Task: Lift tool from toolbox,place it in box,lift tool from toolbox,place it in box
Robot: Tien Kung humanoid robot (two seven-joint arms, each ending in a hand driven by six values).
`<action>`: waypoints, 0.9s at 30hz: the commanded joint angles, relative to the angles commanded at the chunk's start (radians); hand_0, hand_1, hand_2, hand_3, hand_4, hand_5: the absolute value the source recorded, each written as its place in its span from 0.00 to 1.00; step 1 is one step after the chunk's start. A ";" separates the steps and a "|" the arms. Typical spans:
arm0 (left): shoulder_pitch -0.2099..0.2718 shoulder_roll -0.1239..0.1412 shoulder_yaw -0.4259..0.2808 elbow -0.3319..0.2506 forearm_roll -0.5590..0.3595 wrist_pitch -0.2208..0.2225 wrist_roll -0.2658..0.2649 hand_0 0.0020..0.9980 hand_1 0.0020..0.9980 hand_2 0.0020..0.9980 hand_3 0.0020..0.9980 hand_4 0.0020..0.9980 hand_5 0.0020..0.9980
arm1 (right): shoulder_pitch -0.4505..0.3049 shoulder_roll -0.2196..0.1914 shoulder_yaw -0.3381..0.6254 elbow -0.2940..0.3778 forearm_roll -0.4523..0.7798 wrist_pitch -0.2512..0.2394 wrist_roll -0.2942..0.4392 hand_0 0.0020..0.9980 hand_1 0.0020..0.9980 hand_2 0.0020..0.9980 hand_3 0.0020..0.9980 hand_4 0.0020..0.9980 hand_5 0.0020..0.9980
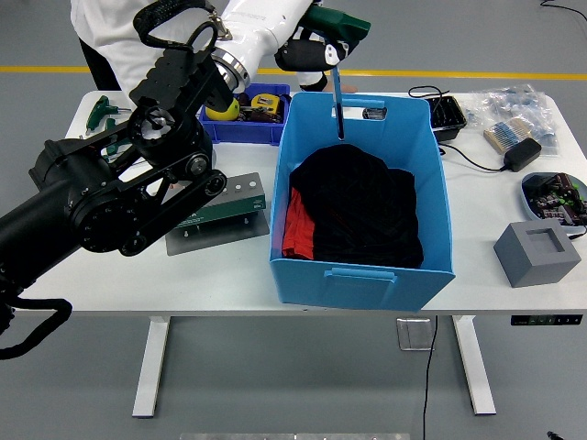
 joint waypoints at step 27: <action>-0.060 -0.141 0.370 0.261 -0.303 -0.080 -0.046 0.08 0.00 0.00 0.06 0.67 0.44 | 0.013 -0.007 0.015 0.003 -0.035 0.002 -0.008 0.67 0.65 0.73 0.58 0.78 0.72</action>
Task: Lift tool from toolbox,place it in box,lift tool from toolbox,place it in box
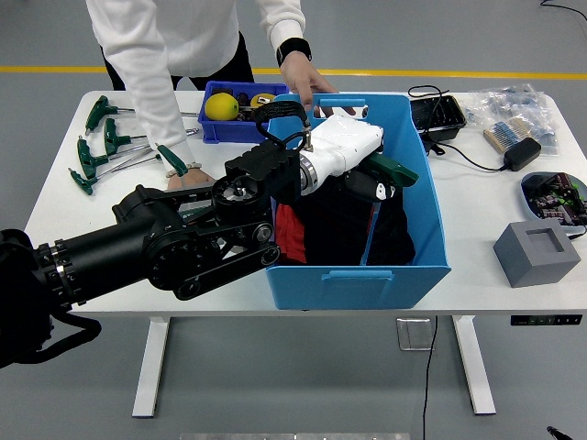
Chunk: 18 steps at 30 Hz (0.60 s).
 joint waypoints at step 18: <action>-0.010 0.000 0.033 0.174 -0.061 -0.094 -0.018 0.16 0.05 0.07 0.13 0.86 0.71 | 0.001 -0.003 0.012 0.002 -0.025 -0.001 -0.007 0.67 0.65 0.73 0.58 0.78 0.72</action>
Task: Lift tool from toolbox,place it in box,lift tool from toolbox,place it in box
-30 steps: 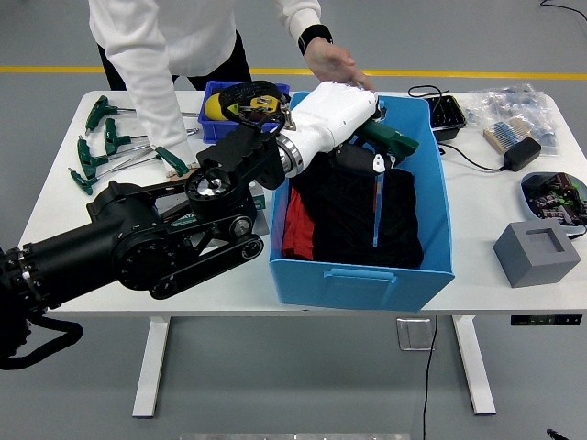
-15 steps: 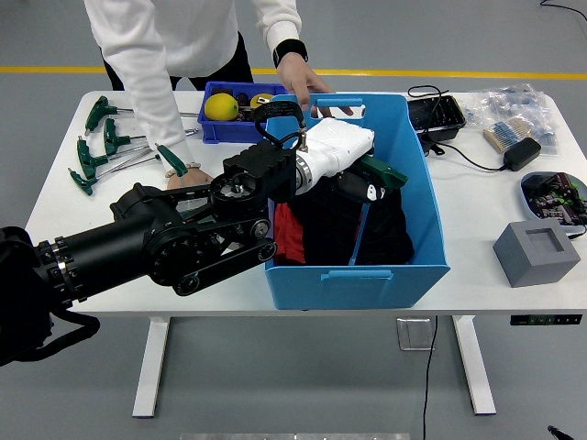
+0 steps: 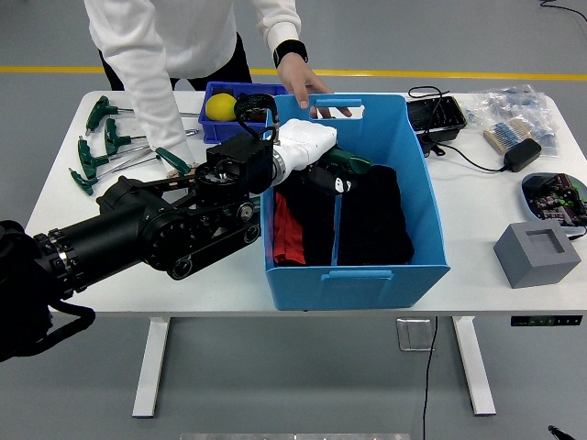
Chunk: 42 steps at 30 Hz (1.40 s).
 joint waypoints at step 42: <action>0.052 0.000 -0.168 -0.075 0.131 0.135 -0.057 0.39 0.57 0.66 0.72 0.90 0.73 | -0.002 -0.004 -0.011 -0.003 0.024 -0.005 0.009 0.67 0.65 0.73 0.58 0.78 0.72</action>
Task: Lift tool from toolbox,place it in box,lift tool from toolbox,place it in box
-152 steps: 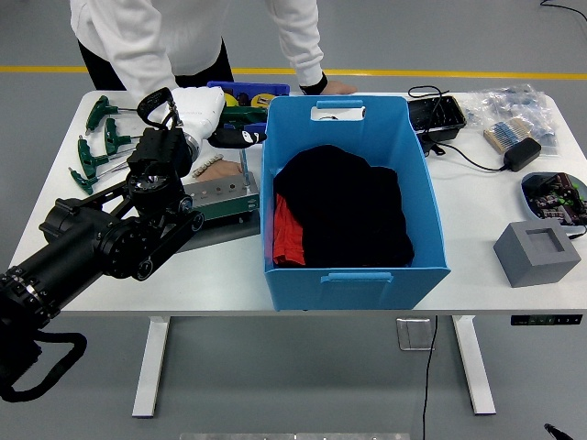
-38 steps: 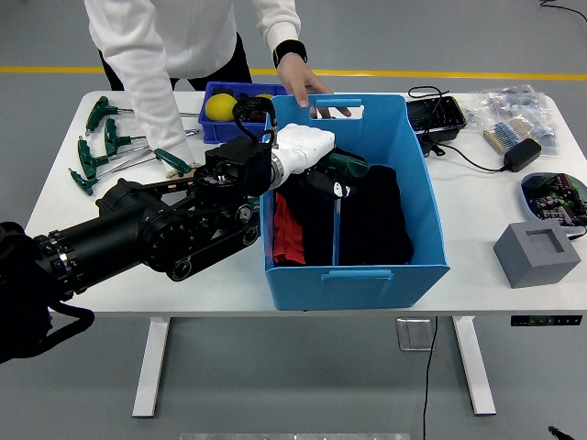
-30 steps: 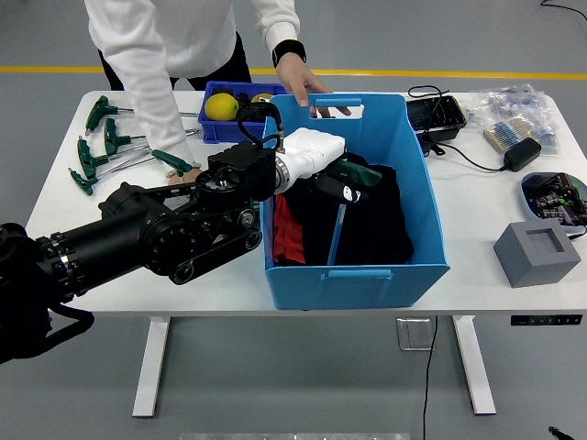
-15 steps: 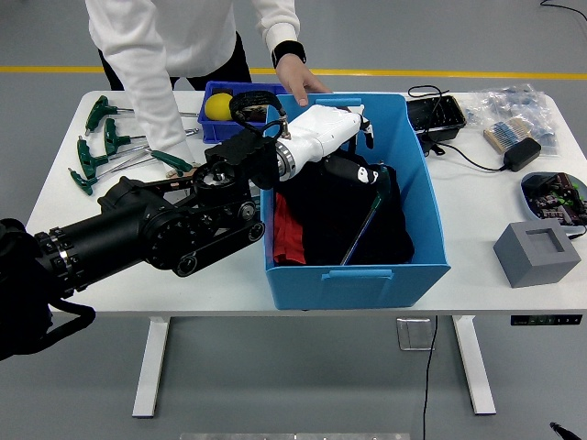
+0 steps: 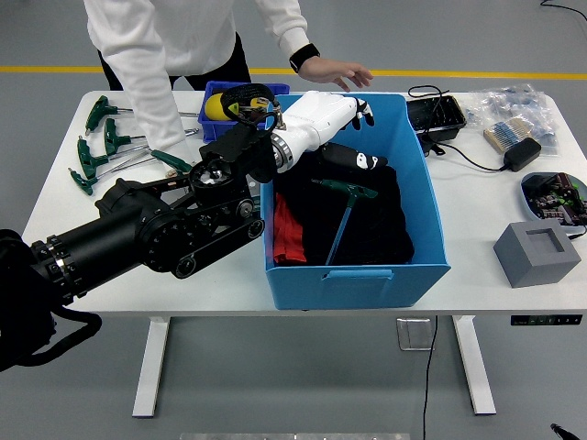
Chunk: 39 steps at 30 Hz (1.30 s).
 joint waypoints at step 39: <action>0.164 0.361 -0.064 -0.159 0.281 -0.279 0.134 0.73 0.82 0.85 0.70 0.90 0.76 | -0.024 0.012 -0.007 -0.007 0.039 -0.004 0.007 0.67 0.65 0.73 0.58 0.78 0.72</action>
